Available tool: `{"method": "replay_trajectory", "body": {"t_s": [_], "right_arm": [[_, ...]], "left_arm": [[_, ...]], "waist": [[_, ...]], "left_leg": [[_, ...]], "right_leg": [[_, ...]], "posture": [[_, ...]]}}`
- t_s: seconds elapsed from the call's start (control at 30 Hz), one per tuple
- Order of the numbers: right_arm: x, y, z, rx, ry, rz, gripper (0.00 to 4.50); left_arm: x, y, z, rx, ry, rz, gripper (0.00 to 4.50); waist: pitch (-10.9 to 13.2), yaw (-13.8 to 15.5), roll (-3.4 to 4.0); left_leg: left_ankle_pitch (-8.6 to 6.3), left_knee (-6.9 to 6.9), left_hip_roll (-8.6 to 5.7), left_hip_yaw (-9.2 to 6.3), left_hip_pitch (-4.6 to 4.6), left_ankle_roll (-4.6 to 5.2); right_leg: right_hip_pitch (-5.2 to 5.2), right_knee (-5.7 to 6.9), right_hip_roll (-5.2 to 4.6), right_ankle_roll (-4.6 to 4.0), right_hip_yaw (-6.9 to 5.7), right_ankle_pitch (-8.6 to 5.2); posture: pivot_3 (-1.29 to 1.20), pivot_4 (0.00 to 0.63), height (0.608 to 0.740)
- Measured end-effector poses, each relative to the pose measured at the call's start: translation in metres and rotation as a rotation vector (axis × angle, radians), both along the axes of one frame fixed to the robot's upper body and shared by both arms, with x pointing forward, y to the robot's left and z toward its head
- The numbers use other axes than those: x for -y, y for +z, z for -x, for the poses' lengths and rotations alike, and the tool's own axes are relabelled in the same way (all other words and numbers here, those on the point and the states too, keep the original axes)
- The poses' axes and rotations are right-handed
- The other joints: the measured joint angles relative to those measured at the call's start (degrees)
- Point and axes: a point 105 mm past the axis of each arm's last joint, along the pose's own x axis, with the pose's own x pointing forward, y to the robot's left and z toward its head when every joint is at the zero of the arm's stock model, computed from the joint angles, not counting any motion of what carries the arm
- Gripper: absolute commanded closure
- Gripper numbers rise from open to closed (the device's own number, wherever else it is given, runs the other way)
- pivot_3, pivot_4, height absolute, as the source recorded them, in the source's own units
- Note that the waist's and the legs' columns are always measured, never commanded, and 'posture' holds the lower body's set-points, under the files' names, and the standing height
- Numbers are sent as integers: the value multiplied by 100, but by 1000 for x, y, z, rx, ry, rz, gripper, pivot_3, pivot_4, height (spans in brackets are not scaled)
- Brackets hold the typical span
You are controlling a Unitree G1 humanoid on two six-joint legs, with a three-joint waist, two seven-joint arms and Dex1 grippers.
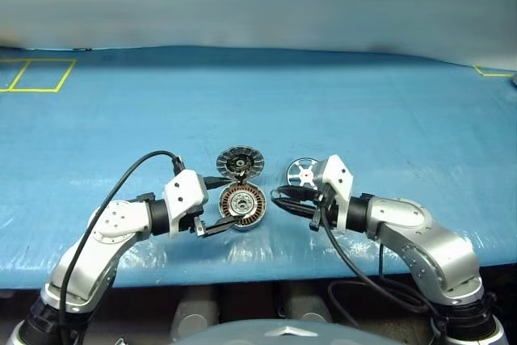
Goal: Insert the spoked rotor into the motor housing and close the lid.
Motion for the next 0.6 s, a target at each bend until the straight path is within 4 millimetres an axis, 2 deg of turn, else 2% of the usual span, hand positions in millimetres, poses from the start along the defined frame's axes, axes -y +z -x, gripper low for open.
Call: {"method": "replay_trajectory", "body": {"t_s": [0.1,0.2,0.4,0.6], "right_arm": [[-11,-14,3,-4,57,51,3750],[-19,-23,-8,23,70,102,3750],[-31,-20,-23,78,124,130,3750],[-44,-24,-21,69,202,147,3750]], "left_arm": [[-2,-5,0,-6,0,-26,669],[-6,-13,1,-24,13,-58,669],[-13,-26,9,-64,50,-68,669],[-15,-29,10,-59,92,-50,669]], "waist": [[1,6,-2],[1,7,-2],[2,34,-3],[2,30,-4]], "left_leg": [[-1,0,-2,1,6,-1],[-1,-1,-4,3,-2,0],[-5,-10,-4,-1,-14,1],[-6,-7,-3,-1,-10,1]], "right_leg": [[-9,-4,-7,0,-2,0],[-5,-4,-9,-9,-1,6],[-3,-3,-5,-34,-5,11],[1,-4,-5,-34,-8,10]], "posture": [[0,150,740],[0,150,740],[0,150,740],[0,150,740]]}}
